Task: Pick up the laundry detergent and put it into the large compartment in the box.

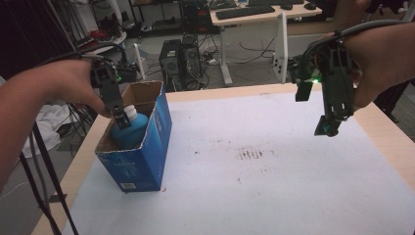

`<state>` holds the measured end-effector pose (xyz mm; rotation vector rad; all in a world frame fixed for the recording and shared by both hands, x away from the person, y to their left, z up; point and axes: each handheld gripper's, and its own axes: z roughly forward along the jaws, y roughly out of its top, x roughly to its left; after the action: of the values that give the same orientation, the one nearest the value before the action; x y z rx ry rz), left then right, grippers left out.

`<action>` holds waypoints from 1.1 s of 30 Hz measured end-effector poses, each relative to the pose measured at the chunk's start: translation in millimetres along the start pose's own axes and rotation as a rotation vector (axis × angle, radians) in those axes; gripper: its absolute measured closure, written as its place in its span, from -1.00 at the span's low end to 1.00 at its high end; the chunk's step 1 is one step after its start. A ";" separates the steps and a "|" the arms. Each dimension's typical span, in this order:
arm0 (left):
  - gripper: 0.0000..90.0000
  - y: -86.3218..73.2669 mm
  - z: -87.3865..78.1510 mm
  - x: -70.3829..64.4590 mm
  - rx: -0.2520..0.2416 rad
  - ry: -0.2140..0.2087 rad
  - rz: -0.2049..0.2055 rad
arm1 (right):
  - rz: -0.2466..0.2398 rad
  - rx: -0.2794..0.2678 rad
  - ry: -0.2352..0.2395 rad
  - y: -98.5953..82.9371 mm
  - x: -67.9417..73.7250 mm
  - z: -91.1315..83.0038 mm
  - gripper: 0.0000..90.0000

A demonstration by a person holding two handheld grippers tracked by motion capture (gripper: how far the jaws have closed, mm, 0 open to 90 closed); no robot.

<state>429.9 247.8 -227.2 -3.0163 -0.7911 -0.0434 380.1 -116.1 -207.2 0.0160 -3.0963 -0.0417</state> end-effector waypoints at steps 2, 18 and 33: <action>-0.78 0.1 -6.0 -2.1 0.011 0.003 0.015 | -0.006 -0.003 0.002 1.0 0.1 -0.3 -0.97; -0.94 11.6 -43.9 -26.7 -0.068 -0.025 0.159 | -0.004 -0.009 -0.005 0.1 1.1 -3.8 -0.97; -0.96 47.1 -35.8 -64.4 -0.083 -0.026 0.353 | -0.004 -0.006 0.000 0.6 0.8 -3.3 -0.97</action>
<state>396.2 174.1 -194.2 -3.1900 -0.2544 -0.0306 379.4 -115.7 -203.8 0.0216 -3.0966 -0.0517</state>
